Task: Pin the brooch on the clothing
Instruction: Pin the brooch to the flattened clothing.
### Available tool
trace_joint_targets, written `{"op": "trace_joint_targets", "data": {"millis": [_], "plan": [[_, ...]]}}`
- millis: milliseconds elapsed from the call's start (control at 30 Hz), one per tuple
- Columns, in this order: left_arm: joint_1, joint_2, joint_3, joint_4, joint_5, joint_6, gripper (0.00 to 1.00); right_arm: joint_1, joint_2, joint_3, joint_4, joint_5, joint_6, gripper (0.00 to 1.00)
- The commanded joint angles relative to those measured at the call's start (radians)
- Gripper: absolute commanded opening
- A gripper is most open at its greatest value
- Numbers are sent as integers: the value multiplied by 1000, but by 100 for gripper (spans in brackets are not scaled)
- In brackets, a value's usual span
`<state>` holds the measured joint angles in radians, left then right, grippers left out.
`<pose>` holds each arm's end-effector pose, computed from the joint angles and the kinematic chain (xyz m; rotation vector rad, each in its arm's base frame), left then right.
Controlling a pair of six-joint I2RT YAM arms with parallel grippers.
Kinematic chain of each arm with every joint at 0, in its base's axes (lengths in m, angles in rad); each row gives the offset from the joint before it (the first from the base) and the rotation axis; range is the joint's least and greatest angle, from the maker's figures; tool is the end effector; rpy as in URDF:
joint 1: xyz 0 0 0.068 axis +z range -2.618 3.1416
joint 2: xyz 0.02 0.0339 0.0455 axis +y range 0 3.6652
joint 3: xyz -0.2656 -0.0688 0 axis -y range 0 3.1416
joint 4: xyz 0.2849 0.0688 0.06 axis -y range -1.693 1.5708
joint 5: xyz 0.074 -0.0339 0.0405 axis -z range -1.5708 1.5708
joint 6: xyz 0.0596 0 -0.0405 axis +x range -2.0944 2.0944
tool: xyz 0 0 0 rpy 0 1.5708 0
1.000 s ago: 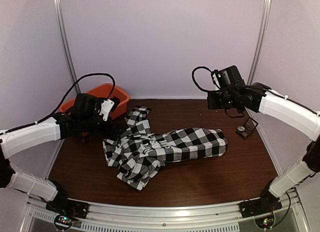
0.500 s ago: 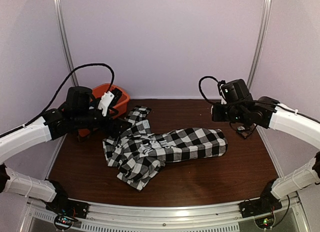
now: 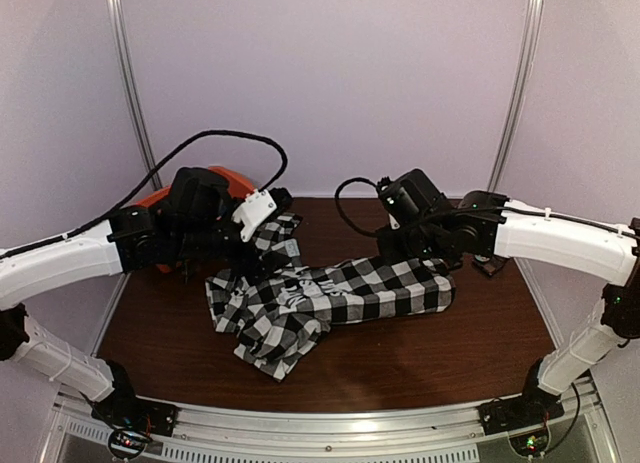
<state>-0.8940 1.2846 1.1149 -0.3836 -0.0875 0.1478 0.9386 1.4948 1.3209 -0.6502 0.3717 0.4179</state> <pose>0.2229 -0.2691 0.3092 1.0201 1.8830 -0.3480 0.2413 0.2928 0.2931 -0.4338 2.2946 0.2314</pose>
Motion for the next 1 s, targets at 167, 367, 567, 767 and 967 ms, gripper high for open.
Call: {"op": "trace_joint_targets", "data": {"millis": [167, 367, 567, 767, 967], "plan": [[-35, -7, -161, 88, -27, 88, 98, 34, 95, 132, 2, -36, 87, 0], [-37, -20, -204, 181, -16, 56, 98, 34, 97, 101, 144, -35, 192, 0], [-35, 8, -217, 209, -47, 46, 98, 21, 129, 91, 233, -94, 207, 0], [-33, 51, -226, 235, 2, 46, 98, 20, 151, 73, 325, -175, 244, 0], [-34, 123, -208, 222, 37, 32, 95, 20, 260, 140, 219, -262, 325, 0]]}}
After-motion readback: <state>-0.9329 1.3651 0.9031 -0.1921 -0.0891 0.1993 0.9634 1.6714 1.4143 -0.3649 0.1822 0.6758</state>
